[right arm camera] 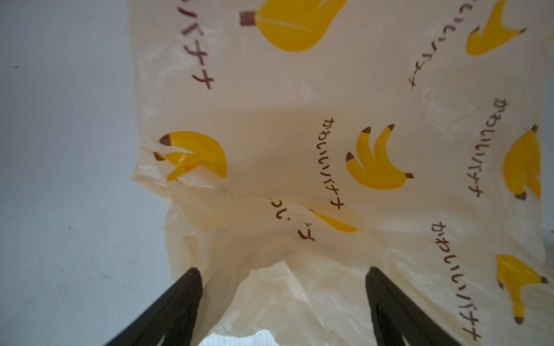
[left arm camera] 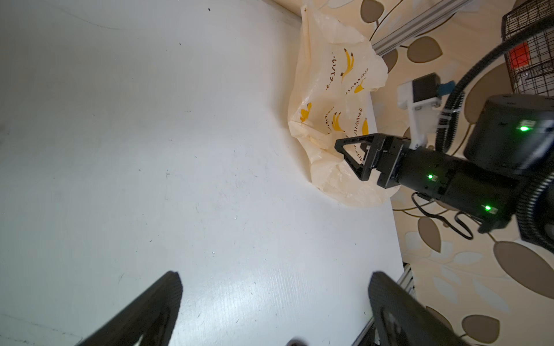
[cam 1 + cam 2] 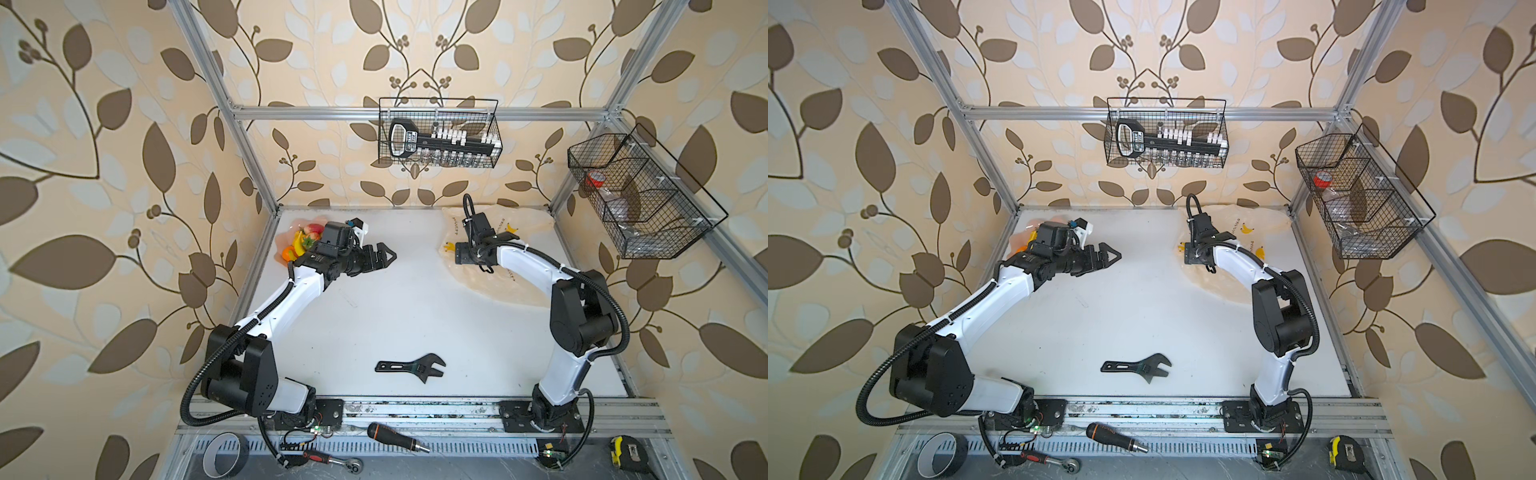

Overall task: Place the fruits into the plastic bag
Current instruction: Move to the top-center of the table.

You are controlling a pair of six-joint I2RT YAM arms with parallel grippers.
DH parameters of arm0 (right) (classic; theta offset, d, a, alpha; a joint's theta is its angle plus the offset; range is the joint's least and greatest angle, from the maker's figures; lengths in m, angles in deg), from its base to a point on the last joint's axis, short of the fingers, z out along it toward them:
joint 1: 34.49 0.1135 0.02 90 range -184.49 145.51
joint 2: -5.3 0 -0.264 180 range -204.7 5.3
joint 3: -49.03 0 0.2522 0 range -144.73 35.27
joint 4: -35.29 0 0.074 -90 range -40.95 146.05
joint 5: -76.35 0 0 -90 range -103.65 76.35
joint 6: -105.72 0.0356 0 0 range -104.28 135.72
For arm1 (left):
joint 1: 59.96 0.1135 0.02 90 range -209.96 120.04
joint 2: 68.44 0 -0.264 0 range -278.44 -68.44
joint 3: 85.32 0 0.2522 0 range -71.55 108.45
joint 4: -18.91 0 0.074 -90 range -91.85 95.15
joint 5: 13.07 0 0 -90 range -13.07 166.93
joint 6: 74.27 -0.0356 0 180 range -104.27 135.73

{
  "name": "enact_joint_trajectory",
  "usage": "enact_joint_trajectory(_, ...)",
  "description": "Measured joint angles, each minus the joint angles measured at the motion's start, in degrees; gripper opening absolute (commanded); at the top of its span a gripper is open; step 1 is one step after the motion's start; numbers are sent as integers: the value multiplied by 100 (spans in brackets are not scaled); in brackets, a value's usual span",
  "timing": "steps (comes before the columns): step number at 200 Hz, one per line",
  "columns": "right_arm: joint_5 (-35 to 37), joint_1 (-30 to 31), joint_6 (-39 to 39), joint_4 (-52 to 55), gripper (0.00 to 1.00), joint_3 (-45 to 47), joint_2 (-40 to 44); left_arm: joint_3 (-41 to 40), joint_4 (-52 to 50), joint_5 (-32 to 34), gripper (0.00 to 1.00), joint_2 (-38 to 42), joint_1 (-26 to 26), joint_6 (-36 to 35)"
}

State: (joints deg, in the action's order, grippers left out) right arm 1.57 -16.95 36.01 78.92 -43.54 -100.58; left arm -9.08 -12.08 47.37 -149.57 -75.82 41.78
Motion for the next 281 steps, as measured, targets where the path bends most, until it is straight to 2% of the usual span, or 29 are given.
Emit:
enact_joint_trajectory(16, -232, -94, -55, -66, 77, 61, 0, -2, 70, -42, 99, -31, -50, 68)
enact_joint_trajectory(25, -348, -70, -37, -151, 71, 61, -2, -13, 153, -70, 99, -83, -74, 136)
enact_joint_trajectory(47, -638, 61, 114, -289, 44, 59, -39, -181, 496, -173, 99, -313, -111, 387)
enact_joint_trajectory(64, -916, 138, 522, -374, 23, 66, -153, -354, 623, -190, 99, -476, -109, 610)
enact_joint_trajectory(90, -1368, 243, 1228, -566, 7, 157, -238, -411, 643, -162, 98, -616, -109, 866)
enact_joint_trajectory(105, -1652, 387, 1766, -776, 4, 157, -245, -407, 625, -103, 98, -629, -109, 914)
enact_joint_trajectory(139, -2267, 826, 3209, -1606, 7, 155, -240, -225, 387, 175, 98, -629, -96, 1071)
enact_joint_trajectory(145, -2367, 879, 3467, -1781, 14, 157, -232, -197, 378, 210, 98, -627, -96, 1150)
enact_joint_trajectory(152, -2490, 909, 3718, -1989, 33, 181, -205, -175, 369, 238, 99, -623, -96, 1213)
enact_joint_trajectory(157, -2564, 911, 3912, -2116, 42, 212, -173, -164, 367, 258, 99, -616, -96, 1287)
enact_joint_trajectory(182, -2879, 730, 4317, -2334, 64, 402, 214, -149, 372, 240, 99, -542, -96, 1725)
enact_joint_trajectory(201, -2938, 461, 4024, -1978, 72, 466, 752, -116, 376, 133, 99, -487, -105, 2129)
enact_joint_trajectory(223, -2752, 20, 3139, -1314, 78, 444, 1508, 101, 367, -9, 99, -557, -188, 2605)
enact_joint_trajectory(253, -2391, -929, 1705, -599, 78, 549, 2111, 693, 407, -61, 99, -1080, -566, 3130)
enact_joint_trajectory(281, -2492, -1893, 621, -352, 77, 1172, 1967, 929, 417, -42, 98, -1679, -817, 3515)
